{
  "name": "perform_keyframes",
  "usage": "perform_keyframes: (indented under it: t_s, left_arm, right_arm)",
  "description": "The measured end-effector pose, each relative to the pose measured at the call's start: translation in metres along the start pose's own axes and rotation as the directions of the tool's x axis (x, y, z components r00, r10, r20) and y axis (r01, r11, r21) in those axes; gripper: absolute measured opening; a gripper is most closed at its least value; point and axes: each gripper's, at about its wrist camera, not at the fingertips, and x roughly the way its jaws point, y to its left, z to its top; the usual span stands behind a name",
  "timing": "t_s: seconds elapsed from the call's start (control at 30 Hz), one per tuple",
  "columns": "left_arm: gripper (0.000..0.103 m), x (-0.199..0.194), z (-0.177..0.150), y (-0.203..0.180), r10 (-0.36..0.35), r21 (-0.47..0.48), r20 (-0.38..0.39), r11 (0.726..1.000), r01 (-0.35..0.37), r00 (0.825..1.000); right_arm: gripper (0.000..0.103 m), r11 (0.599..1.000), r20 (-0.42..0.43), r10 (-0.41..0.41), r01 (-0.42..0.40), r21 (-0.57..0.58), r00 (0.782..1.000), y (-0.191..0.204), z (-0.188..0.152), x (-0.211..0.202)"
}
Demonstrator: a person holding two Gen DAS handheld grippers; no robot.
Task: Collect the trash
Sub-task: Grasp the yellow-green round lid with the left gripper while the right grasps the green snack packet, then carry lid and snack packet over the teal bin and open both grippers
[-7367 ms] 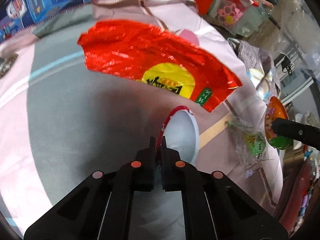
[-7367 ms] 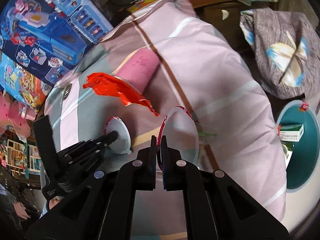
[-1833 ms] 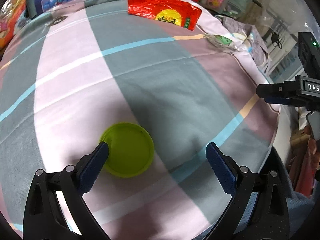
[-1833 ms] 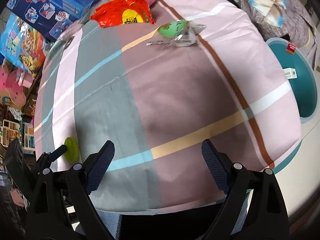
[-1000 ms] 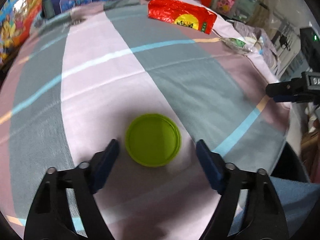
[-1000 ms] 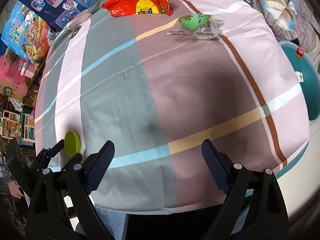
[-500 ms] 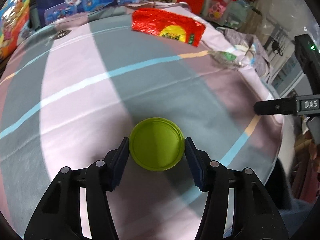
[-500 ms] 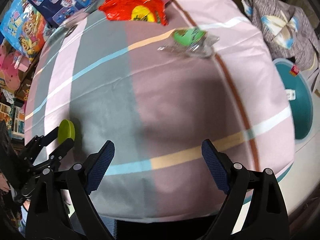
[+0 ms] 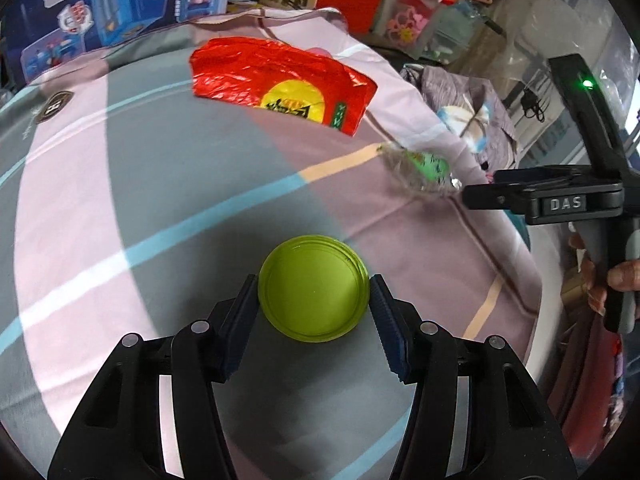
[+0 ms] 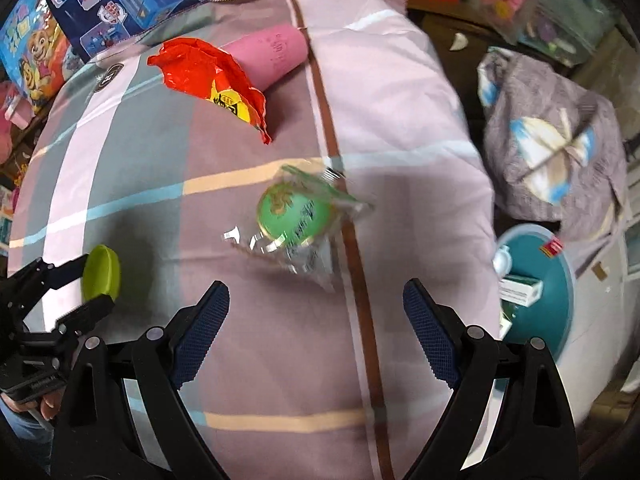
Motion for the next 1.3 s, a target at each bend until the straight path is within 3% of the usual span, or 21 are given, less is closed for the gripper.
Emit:
perform_keyframes:
  t_s: [0.17,0.4,0.43,0.5,0.73,0.93,1.3]
  left_arm:
    - [0.057,0.007,0.013,0.001,-0.006,-0.013,-0.012,1.000,0.006,1.000]
    - [0.057,0.018,0.027,0.000,-0.013,-0.011,-0.029,1.000,0.013,0.999]
    - [0.057,0.019,0.028,0.000,-0.014,-0.010,-0.032,1.000,0.014,0.999]
    - [0.057,0.022,0.030,0.000,-0.014,-0.008,-0.038,1.000,0.014,0.999]
    - [0.057,0.029,0.040,-0.011,-0.021,0.014,-0.048,1.000,0.021,0.999]
    - [0.057,0.031,0.055,-0.050,-0.029,0.086,-0.041,0.996,0.033,0.999]
    - [0.057,0.053,0.079,-0.164,-0.082,0.266,-0.064,0.959,0.096,0.995]
  right_arm:
    - [0.085,0.976,-0.036,0.134,-0.126,0.177,0.990,-0.014,0.022,0.021]
    - [0.085,0.968,-0.094,0.116,-0.092,0.235,0.989,-0.010,0.033,0.053]
    - [0.084,0.971,-0.089,0.097,-0.075,0.227,0.991,-0.009,0.031,0.054]
    - [0.065,0.974,-0.070,0.076,-0.059,0.219,0.995,-0.009,0.026,0.052]
    - [0.064,0.961,0.012,0.118,-0.117,0.249,0.993,-0.031,0.009,0.029]
    - [0.064,0.939,0.094,0.143,-0.165,0.301,0.985,-0.069,-0.005,-0.005]
    - [0.064,0.872,0.213,0.078,-0.170,0.459,0.974,-0.176,-0.053,-0.055]
